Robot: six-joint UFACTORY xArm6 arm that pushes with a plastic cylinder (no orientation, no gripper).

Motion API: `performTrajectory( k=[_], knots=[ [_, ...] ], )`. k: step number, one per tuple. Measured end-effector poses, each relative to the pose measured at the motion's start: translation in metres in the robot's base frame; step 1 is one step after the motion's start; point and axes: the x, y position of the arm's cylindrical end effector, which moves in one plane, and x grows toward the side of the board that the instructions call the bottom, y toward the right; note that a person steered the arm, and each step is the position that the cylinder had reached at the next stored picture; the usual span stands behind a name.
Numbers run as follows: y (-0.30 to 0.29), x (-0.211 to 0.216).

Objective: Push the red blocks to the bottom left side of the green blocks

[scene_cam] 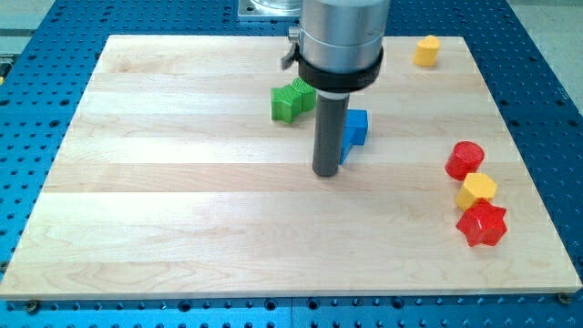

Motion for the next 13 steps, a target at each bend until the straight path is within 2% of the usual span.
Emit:
performTrajectory(
  k=[1, 2, 3, 4, 5, 6, 7, 8, 9, 11, 12, 13],
  knots=[
    [0.031, -0.003],
    [0.098, -0.038],
    [0.194, -0.070],
    [0.269, -0.057],
    [0.245, -0.018],
    [0.161, -0.008],
    [0.057, -0.003],
    [-0.070, 0.027],
    [-0.067, 0.036],
    [0.120, 0.140],
    [0.205, 0.117],
    [0.184, 0.104]
  ],
)
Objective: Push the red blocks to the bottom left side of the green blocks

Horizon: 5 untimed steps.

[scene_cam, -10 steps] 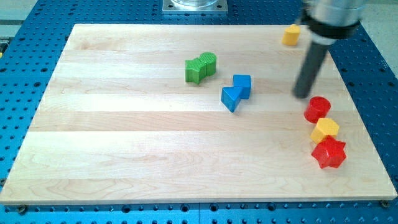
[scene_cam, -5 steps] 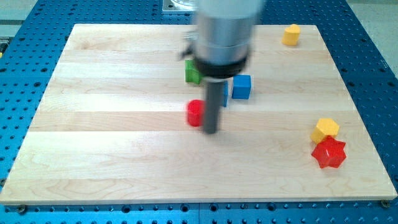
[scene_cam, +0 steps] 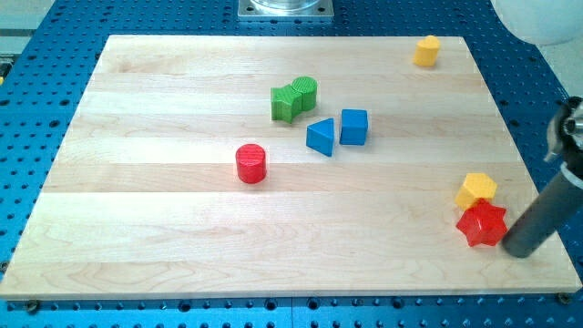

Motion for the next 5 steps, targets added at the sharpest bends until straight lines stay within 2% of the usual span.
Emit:
performTrajectory(
  k=[1, 2, 3, 4, 5],
  knots=[
    [-0.081, -0.010],
    [-0.090, -0.010],
    [0.019, -0.002],
    [-0.022, -0.020],
    [-0.100, -0.026]
  ],
)
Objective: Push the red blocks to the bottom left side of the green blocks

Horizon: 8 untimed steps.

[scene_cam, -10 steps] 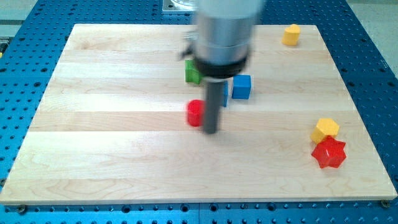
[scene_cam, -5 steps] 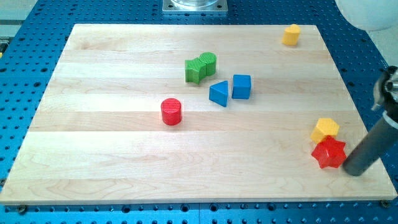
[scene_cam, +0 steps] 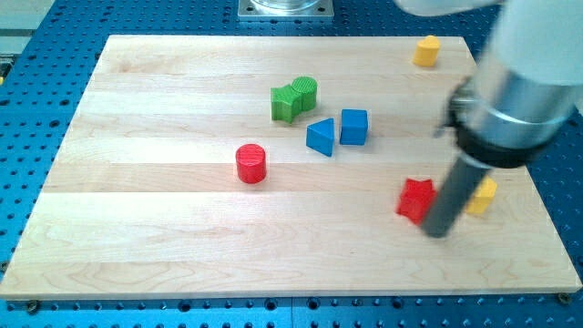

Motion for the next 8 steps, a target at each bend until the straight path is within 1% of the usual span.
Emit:
performTrajectory(
  k=[1, 2, 3, 4, 5, 6, 7, 8],
  knots=[
    [-0.060, -0.023],
    [-0.025, 0.015],
    [0.014, 0.010],
    [0.024, -0.023],
    [-0.024, -0.041],
    [-0.126, -0.050],
    [-0.119, -0.056],
    [-0.149, -0.068]
  ],
)
